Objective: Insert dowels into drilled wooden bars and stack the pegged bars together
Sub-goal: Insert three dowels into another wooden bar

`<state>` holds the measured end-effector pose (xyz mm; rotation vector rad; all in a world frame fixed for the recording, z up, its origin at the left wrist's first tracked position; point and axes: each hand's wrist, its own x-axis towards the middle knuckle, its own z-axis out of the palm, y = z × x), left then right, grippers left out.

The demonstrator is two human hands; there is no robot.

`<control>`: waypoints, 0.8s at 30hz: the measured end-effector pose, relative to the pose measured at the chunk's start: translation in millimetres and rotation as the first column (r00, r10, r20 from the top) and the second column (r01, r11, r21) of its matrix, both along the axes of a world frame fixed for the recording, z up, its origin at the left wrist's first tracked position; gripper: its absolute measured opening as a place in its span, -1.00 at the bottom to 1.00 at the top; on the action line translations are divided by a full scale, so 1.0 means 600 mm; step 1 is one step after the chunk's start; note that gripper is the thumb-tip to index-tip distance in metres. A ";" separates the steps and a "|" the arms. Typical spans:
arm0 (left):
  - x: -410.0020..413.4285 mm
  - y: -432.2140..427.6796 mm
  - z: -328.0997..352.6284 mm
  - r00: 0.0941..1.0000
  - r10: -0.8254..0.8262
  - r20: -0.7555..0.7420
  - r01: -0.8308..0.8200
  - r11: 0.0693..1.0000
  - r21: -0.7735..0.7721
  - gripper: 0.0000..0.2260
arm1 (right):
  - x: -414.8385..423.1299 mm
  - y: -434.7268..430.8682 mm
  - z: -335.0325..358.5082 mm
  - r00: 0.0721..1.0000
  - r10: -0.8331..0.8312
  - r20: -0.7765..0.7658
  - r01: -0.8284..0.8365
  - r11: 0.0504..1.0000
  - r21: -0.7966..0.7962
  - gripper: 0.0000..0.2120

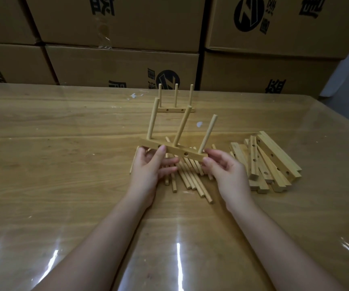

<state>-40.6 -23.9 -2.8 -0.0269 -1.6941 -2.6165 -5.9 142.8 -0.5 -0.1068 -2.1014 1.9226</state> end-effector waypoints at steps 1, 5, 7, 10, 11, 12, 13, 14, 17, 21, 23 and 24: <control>-0.001 -0.002 0.000 1.000 0.013 0.027 -0.014 0.999 0.033 -0.85 | -0.003 0.006 0.002 1.000 -0.015 0.010 0.015 1.000 -0.023 -0.77; -0.004 -0.003 -0.001 0.997 0.023 0.070 -0.030 0.995 0.098 -0.75 | -0.010 0.023 0.007 0.999 -0.049 0.025 0.051 0.993 -0.107 -0.79; -0.004 0.000 -0.001 0.998 0.025 0.062 -0.031 0.995 0.098 -0.75 | -0.011 0.027 0.005 0.998 -0.054 0.029 0.057 0.991 -0.124 -0.78; -0.005 -0.002 -0.003 0.997 0.022 0.068 -0.028 0.996 0.087 -0.67 | -0.012 0.033 0.001 0.998 -0.058 0.030 0.061 0.989 -0.135 -0.79; -0.005 -0.002 -0.004 0.997 0.019 0.070 -0.025 0.996 0.085 -0.64 | -0.013 0.035 0.000 0.998 -0.058 0.026 0.061 0.989 -0.135 -0.79; -0.006 -0.003 -0.005 0.997 0.015 0.072 -0.021 0.996 0.086 -0.63 | -0.013 0.037 -0.001 0.998 -0.056 0.023 0.058 0.990 -0.129 -0.79; -0.007 -0.003 -0.006 0.997 0.013 0.075 -0.019 0.996 0.088 -0.64 | -0.014 0.037 0.000 0.999 -0.050 0.018 0.052 0.991 -0.123 -0.78; -0.008 -0.003 -0.006 0.997 0.014 0.078 -0.021 0.995 0.093 -0.66 | -0.013 0.038 -0.001 0.999 -0.044 0.011 0.045 0.993 -0.109 -0.77; -0.009 -0.004 -0.009 0.997 -0.003 0.075 -0.004 0.996 0.092 -0.69 | -0.014 0.039 -0.003 1.000 -0.023 -0.008 0.022 0.999 -0.036 -0.74; -0.006 -0.003 -0.012 0.998 -0.055 0.035 0.053 0.997 0.052 -0.61 | -0.017 0.046 0.003 1.000 0.011 0.000 -0.011 1.000 -0.027 -0.79; -0.007 -0.002 -0.012 0.997 -0.077 0.024 0.076 0.996 0.038 -0.66 | -0.015 0.047 0.007 1.000 0.022 0.003 -0.021 0.999 -0.038 -0.75; -0.007 -0.001 -0.013 0.995 -0.094 0.015 0.094 0.995 0.022 -0.68 | -0.014 0.047 0.007 1.000 0.023 -0.002 -0.023 0.999 -0.040 -0.67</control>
